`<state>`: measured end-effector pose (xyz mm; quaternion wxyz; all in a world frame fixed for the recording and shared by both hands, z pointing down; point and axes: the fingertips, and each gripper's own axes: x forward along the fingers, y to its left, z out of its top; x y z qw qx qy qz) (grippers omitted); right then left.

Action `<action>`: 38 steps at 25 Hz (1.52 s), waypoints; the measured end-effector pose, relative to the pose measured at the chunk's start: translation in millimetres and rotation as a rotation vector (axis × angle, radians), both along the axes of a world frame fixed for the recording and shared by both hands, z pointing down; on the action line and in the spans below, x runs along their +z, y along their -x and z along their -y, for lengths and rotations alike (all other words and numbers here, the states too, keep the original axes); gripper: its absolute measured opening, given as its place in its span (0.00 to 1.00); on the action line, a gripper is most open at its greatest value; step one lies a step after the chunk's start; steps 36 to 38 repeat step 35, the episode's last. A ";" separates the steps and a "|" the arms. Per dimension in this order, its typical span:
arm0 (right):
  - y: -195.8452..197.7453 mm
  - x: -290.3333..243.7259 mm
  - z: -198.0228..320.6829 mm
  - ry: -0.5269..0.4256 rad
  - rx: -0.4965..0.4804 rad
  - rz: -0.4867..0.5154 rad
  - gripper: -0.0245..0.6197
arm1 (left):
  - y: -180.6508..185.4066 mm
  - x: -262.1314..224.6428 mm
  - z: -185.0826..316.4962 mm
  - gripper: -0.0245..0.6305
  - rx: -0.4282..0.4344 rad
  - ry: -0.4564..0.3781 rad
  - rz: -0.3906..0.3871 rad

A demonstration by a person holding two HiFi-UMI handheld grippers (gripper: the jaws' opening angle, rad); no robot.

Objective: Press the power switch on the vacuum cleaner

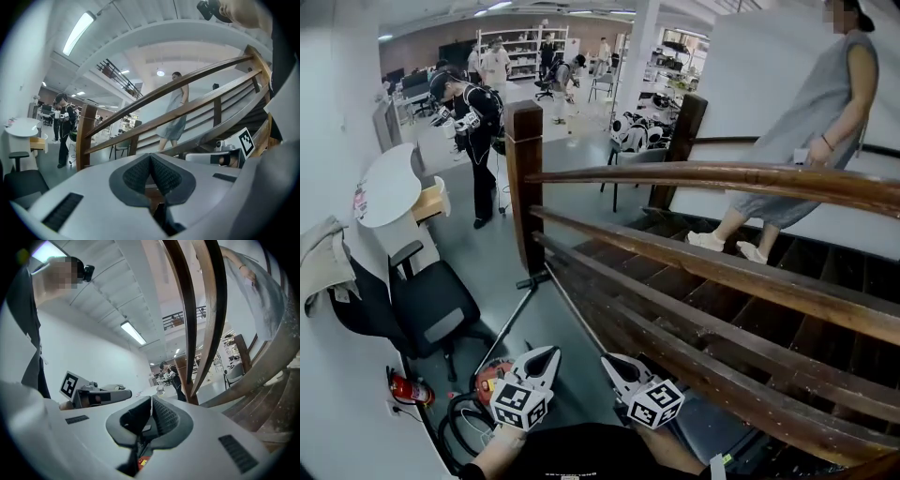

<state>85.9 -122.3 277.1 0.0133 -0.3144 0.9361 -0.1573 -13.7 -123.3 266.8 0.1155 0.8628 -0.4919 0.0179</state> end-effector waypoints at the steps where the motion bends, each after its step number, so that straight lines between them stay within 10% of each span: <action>1: 1.7 -1.0 0.7 -0.003 -0.004 0.002 0.09 | 1.9 0.5 0.8 0.06 -0.005 0.001 0.001; 38: -10.1 -0.8 -19.3 -0.022 0.012 -0.025 0.09 | -17.9 13.2 -14.9 0.06 0.034 0.046 0.011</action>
